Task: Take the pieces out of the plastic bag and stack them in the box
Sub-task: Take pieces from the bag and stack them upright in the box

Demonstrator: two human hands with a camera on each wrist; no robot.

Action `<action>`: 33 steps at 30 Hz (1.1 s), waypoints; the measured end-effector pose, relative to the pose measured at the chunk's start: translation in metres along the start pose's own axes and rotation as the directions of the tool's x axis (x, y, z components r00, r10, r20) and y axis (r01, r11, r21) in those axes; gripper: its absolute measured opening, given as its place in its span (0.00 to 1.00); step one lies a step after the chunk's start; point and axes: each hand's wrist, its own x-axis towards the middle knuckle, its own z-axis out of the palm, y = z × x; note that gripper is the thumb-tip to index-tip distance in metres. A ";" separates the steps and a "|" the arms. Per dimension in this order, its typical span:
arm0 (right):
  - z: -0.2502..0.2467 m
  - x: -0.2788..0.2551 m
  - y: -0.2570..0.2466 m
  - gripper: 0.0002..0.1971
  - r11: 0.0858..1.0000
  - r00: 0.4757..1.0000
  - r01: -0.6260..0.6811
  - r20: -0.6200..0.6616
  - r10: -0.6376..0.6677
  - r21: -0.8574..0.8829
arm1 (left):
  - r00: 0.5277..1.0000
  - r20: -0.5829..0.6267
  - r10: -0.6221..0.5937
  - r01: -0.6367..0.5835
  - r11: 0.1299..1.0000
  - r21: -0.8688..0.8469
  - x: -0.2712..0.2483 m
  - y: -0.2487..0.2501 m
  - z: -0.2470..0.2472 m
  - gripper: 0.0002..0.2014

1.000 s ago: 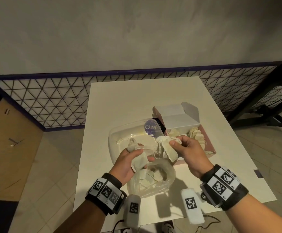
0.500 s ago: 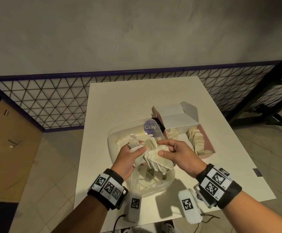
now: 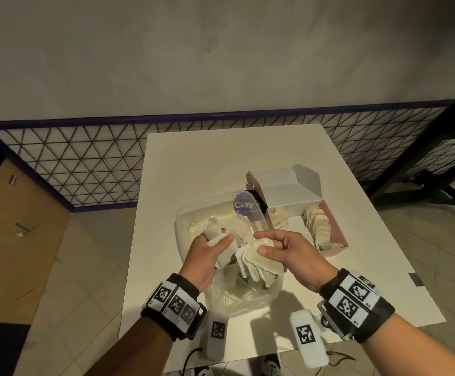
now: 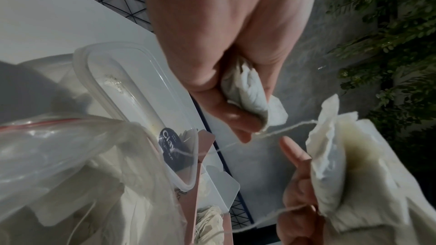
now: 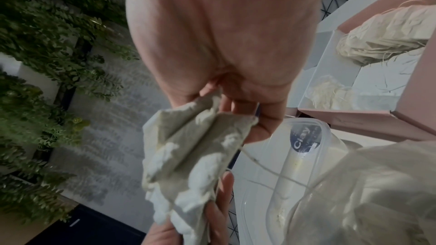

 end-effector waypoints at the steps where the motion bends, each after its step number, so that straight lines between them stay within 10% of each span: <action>1: 0.000 0.000 0.001 0.16 1.000 1.000 0.002 0.002 -0.002 0.000 | 1.000 0.001 0.004 -0.004 1.000 -0.007 0.000 0.000 0.001 0.10; 20: 0.022 0.015 0.017 0.04 0.982 0.989 -0.087 -0.130 0.066 -0.167 | 0.989 0.104 -0.108 0.124 0.979 -0.164 -0.007 -0.009 0.020 0.19; 33: -0.004 0.003 0.008 0.09 0.984 0.995 -0.095 -0.011 0.098 0.149 | 0.957 -0.033 -0.289 0.243 0.856 -0.456 0.004 -0.003 -0.012 0.21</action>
